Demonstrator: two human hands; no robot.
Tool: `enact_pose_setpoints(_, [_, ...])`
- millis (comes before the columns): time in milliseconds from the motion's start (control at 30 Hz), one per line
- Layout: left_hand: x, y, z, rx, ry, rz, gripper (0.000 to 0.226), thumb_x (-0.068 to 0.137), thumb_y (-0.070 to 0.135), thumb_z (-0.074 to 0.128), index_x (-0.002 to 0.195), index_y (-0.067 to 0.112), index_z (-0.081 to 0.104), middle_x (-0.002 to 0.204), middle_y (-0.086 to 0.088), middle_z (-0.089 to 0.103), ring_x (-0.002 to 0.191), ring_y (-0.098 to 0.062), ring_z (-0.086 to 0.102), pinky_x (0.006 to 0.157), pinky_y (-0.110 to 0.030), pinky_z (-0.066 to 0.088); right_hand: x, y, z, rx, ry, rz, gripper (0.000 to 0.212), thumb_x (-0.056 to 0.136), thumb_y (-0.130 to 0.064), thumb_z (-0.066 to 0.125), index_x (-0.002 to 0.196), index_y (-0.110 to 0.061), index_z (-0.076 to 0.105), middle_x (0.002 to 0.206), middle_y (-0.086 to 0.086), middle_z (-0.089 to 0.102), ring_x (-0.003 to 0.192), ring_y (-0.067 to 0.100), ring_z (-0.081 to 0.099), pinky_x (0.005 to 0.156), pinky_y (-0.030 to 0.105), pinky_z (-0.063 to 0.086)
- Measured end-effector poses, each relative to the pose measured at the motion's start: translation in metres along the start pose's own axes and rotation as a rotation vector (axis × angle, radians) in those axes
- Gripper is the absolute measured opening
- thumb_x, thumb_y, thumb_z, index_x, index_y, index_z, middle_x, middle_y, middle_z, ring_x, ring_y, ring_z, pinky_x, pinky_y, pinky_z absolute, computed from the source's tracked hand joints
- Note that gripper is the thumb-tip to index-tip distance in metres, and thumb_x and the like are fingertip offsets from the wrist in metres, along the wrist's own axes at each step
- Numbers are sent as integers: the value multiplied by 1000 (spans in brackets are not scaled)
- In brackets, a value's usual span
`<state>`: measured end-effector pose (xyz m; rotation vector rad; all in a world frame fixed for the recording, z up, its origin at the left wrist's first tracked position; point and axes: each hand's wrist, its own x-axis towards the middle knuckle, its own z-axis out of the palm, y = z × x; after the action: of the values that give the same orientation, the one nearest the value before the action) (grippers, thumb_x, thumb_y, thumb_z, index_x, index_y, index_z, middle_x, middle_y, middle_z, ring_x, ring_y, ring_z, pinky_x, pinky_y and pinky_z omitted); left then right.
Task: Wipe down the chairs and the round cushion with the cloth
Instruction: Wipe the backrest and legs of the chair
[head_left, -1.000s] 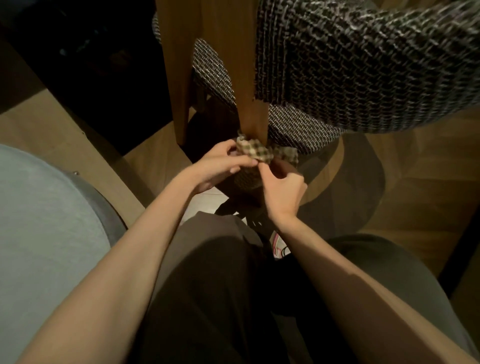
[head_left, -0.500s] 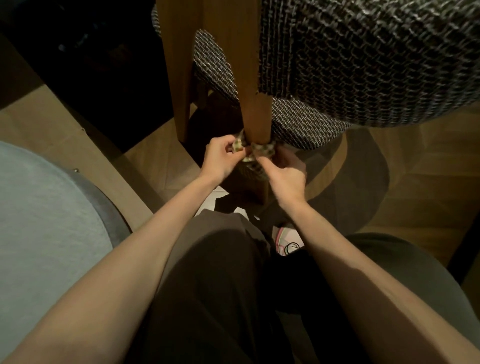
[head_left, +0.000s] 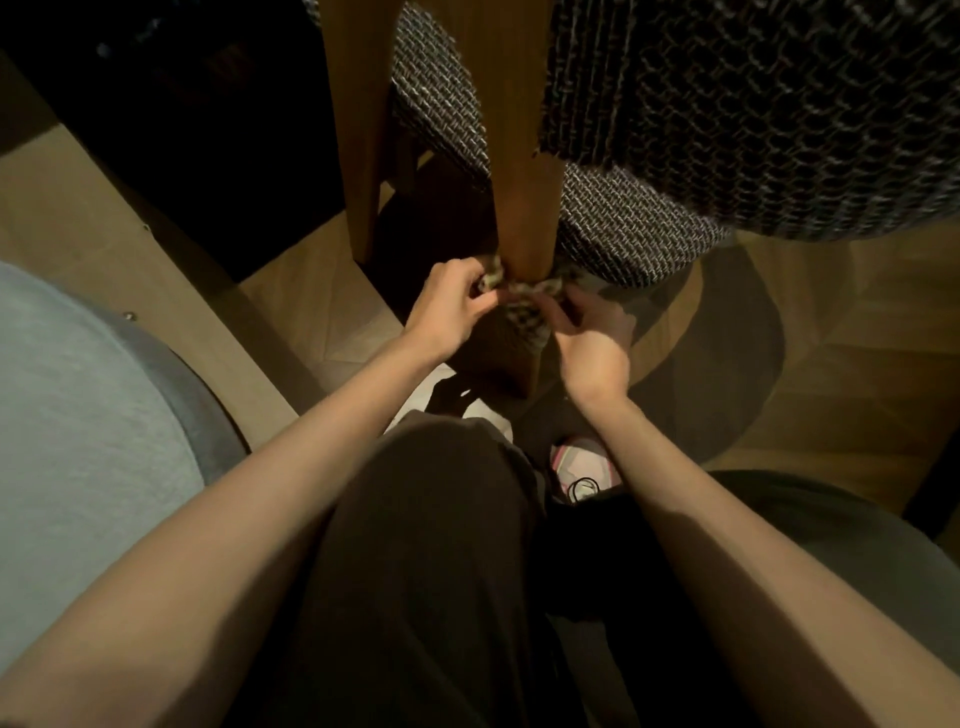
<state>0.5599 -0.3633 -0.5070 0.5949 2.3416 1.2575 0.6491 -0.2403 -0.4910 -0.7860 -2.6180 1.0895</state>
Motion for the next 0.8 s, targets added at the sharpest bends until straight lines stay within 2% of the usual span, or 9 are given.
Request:
enact_pose_setpoints(33, [1,-4,2,22,-7,-9,15,92,14,61,77,15,60,77,7,61,74,-3,58,64,-16,44,-2,2,4,-52,3,-26,25,94,-20,59,105,-1,70,99,16,71,91,28,67,81,27,43])
enact_pose_setpoints(67, [2,-9,5,53,-11,-16,25,92,13,60,70,22,53,70,12,54,66,0,52,58,-11,37,-3,5,9,-92,2,-39,25,95,-19,57,107,0,69,102,18,70,95,30,66,83,28,42])
enact_pose_setpoints(133, [8,-20,12,129,-60,-55,28,93,13,57,67,19,48,68,8,50,65,-4,51,58,-20,37,-4,13,17,-137,-31,-46,26,97,-17,54,112,1,65,107,19,68,100,32,64,85,27,40])
enact_pose_setpoints(233, [17,-36,23,173,-183,-92,13,96,14,54,94,3,62,96,-7,64,94,-21,61,82,-37,48,-2,30,28,-182,-150,-24,29,99,-20,49,118,0,60,112,20,65,104,33,62,79,23,36])
enact_pose_setpoints(333, [21,-51,37,128,-260,-107,23,96,13,54,116,7,61,119,-10,63,112,-23,58,99,-42,44,4,49,35,-208,-308,69,33,99,-18,48,127,-1,54,122,20,60,114,33,56,87,27,37])
enact_pose_setpoints(400, [23,-61,49,100,-277,-136,27,95,14,56,121,7,59,124,-11,60,116,-25,55,102,-42,42,7,60,39,-184,-360,89,31,99,-18,49,126,-4,56,123,18,61,114,31,57,87,23,38])
enact_pose_setpoints(467, [26,-71,61,41,-290,-189,33,93,14,58,125,6,56,127,-13,58,119,-28,54,104,-42,41,11,69,43,-162,-400,123,29,99,-21,50,122,-6,59,121,15,63,112,29,58,80,15,33])
enact_pose_setpoints(667, [27,-91,93,-62,-336,-420,41,91,16,63,130,7,53,127,-14,59,118,-28,55,104,-41,42,19,94,56,-154,-548,279,34,98,-29,50,126,-11,56,127,12,60,116,25,55,83,22,34])
enact_pose_setpoints(800, [24,-83,98,-94,-310,-433,46,92,21,61,134,8,49,129,-15,58,121,-30,53,105,-40,40,13,93,67,-4,-560,448,45,97,-29,52,139,-15,43,130,6,54,119,23,51,90,23,36])
